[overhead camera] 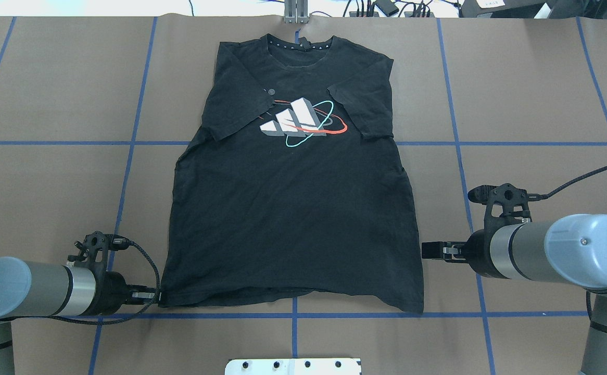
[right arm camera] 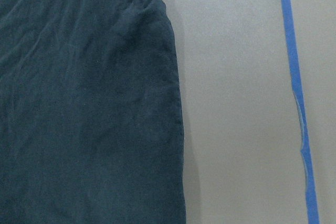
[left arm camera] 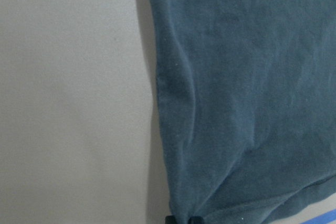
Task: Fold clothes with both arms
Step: 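Close both grippers on the hem corners of the black shirt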
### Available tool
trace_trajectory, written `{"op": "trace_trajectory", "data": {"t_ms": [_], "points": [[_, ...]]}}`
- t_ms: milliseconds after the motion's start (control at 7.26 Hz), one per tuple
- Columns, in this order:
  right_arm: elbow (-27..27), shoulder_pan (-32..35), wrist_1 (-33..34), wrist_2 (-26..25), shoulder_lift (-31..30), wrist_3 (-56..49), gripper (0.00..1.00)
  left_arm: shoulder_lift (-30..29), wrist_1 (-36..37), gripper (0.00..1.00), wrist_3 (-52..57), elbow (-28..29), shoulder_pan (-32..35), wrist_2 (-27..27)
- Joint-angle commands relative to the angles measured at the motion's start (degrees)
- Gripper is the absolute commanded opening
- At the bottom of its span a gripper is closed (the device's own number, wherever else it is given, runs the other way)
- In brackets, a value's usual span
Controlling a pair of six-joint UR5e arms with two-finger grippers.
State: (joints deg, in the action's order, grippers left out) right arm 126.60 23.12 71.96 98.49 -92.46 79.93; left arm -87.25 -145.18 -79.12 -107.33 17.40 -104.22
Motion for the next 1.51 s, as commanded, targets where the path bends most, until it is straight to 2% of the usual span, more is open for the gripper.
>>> {"op": "trace_trajectory", "data": {"t_ms": [0,138,413,688,964,1101,1377], "points": [[-1.18,-0.35,-0.07,-0.31,1.48,3.72,1.00,-0.37,0.16,0.00,-0.07,-0.51,0.01,-1.86],[-1.53,-0.70,-0.16,-0.75,1.58,6.53,1.00,-0.46,0.16,0.00,-0.07,-0.60,0.01,-1.87],[-1.80,-2.10,-0.16,-3.46,1.93,6.82,1.00,-0.46,-0.02,0.00,-0.07,-0.51,0.01,-1.95],[-3.19,-3.60,-0.24,-3.92,2.01,6.47,1.00,-0.55,-0.28,0.00,-0.07,-1.21,0.01,-2.31],[-7.84,-4.66,-11.34,-5.58,1.76,7.17,1.00,-0.37,-0.37,0.00,-0.77,-2.53,0.01,-2.48],[-8.82,-5.36,-11.67,-6.02,2.01,7.35,0.98,-0.20,-0.37,0.00,-1.29,-2.71,0.09,-1.96],[-8.92,-8.68,-11.67,-10.22,1.75,13.22,0.92,-0.28,-0.63,0.00,-1.30,-2.71,0.09,-1.69]]}}
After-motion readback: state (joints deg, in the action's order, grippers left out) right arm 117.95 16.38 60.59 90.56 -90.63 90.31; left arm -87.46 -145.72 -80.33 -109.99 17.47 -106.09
